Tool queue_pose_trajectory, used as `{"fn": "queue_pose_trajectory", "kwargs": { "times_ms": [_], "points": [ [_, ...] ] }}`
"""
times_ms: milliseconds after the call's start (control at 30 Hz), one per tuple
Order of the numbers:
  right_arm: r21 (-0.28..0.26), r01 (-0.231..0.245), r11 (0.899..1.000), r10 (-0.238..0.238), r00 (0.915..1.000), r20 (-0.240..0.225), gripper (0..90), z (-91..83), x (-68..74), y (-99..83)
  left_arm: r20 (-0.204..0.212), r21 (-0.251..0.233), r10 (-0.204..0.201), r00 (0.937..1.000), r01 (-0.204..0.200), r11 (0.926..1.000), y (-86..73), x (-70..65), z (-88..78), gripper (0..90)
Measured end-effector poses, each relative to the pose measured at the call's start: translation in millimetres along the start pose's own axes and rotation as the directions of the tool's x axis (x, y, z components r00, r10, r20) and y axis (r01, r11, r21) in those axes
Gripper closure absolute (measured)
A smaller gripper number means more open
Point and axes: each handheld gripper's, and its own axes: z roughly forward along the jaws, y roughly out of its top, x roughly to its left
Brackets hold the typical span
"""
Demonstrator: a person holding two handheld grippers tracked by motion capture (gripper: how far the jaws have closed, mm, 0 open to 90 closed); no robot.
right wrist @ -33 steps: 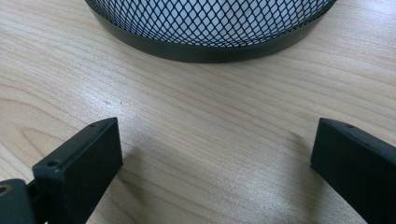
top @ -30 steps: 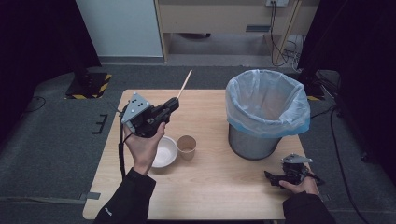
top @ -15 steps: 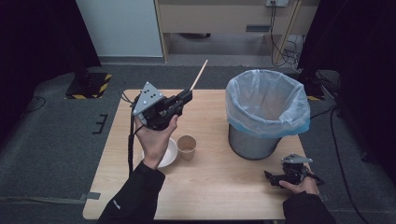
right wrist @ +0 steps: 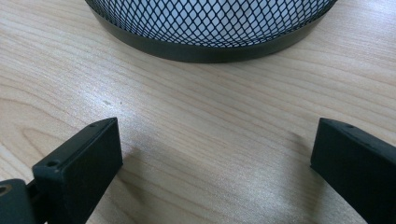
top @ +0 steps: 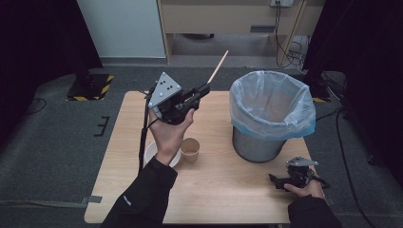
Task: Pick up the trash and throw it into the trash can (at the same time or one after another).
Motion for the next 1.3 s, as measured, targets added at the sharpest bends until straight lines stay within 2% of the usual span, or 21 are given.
{"fn": "queue_pose_trajectory", "kwargs": {
  "times_ms": [400, 900, 1300],
  "points": [
    [-0.002, -0.002, 1.0, 0.002, 1.0, -0.001, 2.3, 0.3, 0.3, 0.2, 0.038, 0.003, 0.008, 0.9992, -0.008, 1.0, 8.1, -7.3, 25.8, 85.2],
    [-0.003, 0.007, 1.0, -0.007, 1.0, -0.004, 2.2, 0.6, 0.1, 0.3, 0.105, 0.017, 0.027, 0.9941, -0.029, 0.9994, 13.7, -28.1, 73.5, 85.2],
    [-0.001, 0.0, 1.0, 0.0, 1.0, -0.008, 2.1, 0.7, 1.0, 0.5, 0.125, 0.016, 0.041, 0.9913, -0.044, 0.9989, 19.2, -38.7, 101.5, 85.2]
  ]
}}
